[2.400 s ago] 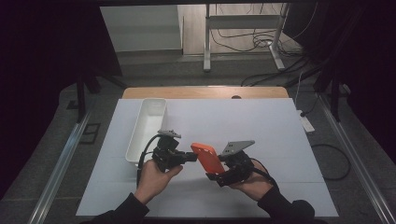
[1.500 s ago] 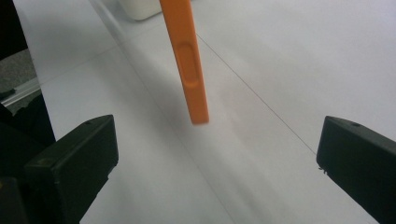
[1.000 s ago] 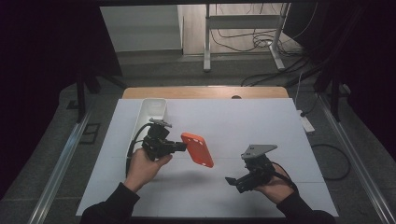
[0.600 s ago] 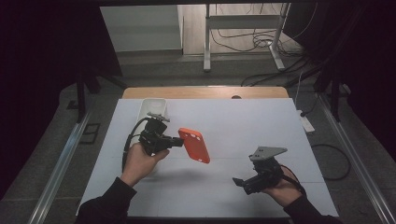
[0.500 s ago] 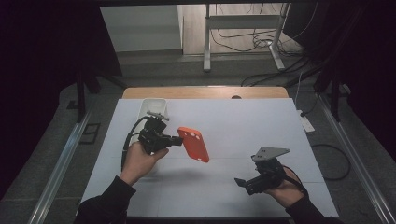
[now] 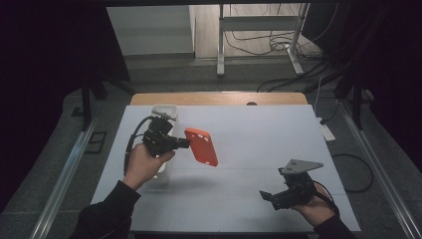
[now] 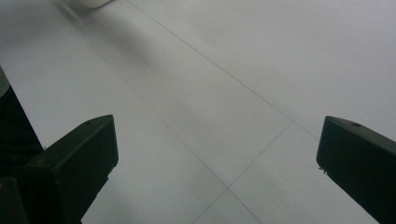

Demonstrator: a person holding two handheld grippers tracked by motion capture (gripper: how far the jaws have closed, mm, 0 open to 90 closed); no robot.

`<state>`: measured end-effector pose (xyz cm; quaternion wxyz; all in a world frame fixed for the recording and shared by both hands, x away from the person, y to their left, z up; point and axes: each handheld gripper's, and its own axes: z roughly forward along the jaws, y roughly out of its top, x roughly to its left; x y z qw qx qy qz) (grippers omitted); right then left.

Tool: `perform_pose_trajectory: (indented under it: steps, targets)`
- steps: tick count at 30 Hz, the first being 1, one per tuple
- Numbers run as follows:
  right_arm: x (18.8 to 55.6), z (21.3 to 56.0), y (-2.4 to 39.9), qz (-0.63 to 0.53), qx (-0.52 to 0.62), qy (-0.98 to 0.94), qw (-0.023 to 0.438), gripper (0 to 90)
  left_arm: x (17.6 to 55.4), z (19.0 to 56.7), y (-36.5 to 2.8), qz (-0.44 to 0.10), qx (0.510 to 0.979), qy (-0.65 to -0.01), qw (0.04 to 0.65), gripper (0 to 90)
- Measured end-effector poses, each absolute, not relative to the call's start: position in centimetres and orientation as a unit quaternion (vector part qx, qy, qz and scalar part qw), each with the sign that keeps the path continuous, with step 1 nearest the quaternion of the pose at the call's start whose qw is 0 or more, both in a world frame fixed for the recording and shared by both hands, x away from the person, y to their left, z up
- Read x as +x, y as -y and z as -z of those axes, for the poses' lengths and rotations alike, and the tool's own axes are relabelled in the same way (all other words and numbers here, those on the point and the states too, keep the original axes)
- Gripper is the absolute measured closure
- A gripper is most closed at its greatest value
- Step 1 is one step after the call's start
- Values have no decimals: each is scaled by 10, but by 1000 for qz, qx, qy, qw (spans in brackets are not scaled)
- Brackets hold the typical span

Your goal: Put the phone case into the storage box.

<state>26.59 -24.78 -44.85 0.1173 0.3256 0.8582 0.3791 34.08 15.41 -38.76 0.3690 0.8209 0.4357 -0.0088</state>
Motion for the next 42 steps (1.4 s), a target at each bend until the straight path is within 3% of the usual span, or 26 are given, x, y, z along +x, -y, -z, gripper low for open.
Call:
perform_pose_trajectory:
  steps: [42]
  targets:
    - [248,447,307,-381,400,-820,150,0,368,355,-208,-25,802,-493,337,890]
